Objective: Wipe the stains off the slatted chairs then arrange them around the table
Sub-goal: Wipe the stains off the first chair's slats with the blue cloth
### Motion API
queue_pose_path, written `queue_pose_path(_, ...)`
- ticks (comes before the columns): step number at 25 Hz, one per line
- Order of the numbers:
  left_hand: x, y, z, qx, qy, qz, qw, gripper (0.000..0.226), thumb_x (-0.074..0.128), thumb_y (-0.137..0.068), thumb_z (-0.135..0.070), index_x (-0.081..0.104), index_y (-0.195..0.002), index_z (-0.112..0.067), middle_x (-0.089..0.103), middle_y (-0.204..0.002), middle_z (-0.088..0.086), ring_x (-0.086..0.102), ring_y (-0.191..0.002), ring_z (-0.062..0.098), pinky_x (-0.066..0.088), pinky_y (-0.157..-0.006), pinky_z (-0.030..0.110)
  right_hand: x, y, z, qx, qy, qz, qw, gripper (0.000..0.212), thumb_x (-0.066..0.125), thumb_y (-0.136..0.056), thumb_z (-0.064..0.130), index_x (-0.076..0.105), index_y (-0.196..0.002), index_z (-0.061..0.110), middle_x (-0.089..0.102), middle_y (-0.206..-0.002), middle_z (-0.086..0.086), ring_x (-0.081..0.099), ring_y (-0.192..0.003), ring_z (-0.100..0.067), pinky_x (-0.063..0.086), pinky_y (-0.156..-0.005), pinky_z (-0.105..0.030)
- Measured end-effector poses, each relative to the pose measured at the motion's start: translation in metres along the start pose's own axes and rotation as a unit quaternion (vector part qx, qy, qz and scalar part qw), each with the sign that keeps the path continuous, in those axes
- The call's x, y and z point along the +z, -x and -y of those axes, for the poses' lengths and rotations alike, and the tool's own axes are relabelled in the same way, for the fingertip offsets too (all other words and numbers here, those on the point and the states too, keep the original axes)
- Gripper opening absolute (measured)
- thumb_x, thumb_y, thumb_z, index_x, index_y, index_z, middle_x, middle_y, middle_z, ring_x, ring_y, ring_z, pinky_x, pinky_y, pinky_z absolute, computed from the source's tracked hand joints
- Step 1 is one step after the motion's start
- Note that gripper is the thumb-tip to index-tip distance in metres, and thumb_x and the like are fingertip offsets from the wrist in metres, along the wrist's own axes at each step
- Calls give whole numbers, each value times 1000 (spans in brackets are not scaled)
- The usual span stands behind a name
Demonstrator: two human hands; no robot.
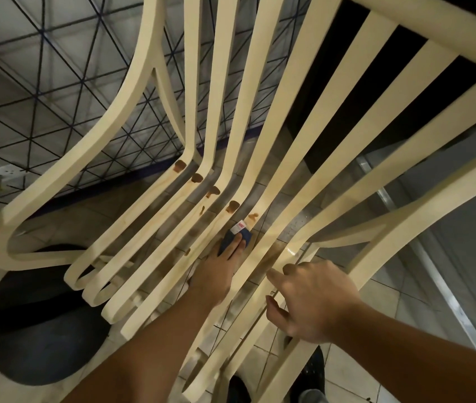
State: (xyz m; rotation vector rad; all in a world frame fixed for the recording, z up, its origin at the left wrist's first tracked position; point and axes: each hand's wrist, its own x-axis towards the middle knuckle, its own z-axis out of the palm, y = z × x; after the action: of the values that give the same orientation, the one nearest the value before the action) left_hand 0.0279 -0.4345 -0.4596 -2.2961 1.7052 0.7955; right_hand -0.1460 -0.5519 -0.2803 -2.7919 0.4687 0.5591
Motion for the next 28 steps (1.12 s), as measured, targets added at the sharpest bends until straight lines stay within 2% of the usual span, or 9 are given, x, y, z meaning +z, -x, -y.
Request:
queue_pose_path(2,-7,-16,-8,3,-8,-9,1000,95,56,-95,-3,-7,-163,-22,-14,-171,-6,34,-149,34,47,-110,46,1,0,0,2,0,5,1000,58,26,-97,65,47,-132,24,62,-90,-1,61,-76,-20,50,-66,-28)
queue_pose_path(4,-13,-36,-15,5,-18,-11,1000,96,58,-95,-4,-9,-162,-21,-14,-171,-3,38,-147,36,50,-107,50,0,0,1,5,2,13,1000,57,26,-97,65,47,-132,24,62,-89,0,61,-76,-19,53,-68,-29)
queue_pose_path(8,-21,-53,-24,3,-34,-19,999,95,58,-101,-18,-15,-161,-22,-14,-172,-2,19,-154,41,36,-117,57,-2,0,3,9,3,11,1000,57,28,-97,64,45,-135,26,63,-93,1,60,-80,-19,52,-70,-30)
queue_pose_path(12,-10,-44,-20,-12,-15,-35,999,96,60,-97,-11,-10,-162,-21,-15,-171,-3,20,-154,40,35,-118,58,-2,0,4,9,11,12,1000,57,29,-98,64,45,-137,26,65,-96,0,61,-81,-18,50,-70,-29)
queue_pose_path(14,-2,-28,-12,-1,-5,-37,999,96,58,-94,-4,-8,-163,-19,-18,-170,-1,19,-155,34,34,-119,53,-2,0,4,12,6,17,1000,58,28,-98,65,46,-136,26,65,-95,0,61,-80,-18,52,-71,-29)
queue_pose_path(17,9,13,-3,-28,36,-47,998,96,63,-95,-7,-1,-164,-21,-6,-172,-5,24,-152,29,33,-119,43,-2,1,3,13,10,12,1000,58,26,-96,65,51,-130,24,62,-87,1,60,-73,-18,55,-70,-31)
queue_pose_path(20,19,31,4,-30,28,-39,998,101,68,-93,-11,-3,-164,-24,-3,-172,-7,25,-152,31,28,-121,45,-3,0,3,9,6,16,1000,59,24,-96,64,53,-128,23,60,-82,2,60,-71,-18,56,-70,-32)
queue_pose_path(24,18,17,4,-19,22,-16,999,109,72,-88,-7,-5,-164,-23,-5,-172,-7,26,-152,33,34,-120,48,-4,-2,0,-2,13,20,1000,57,25,-96,62,57,-119,21,57,-76,2,58,-65,-16,55,-66,-30)
queue_pose_path(28,9,4,-4,-21,45,-25,998,98,63,-90,-3,3,-164,-23,-4,-172,-9,30,-150,30,41,-115,43,-5,-2,0,-2,-10,19,1000,54,31,-96,61,53,-125,21,57,-82,1,57,-70,-18,50,-65,-29)
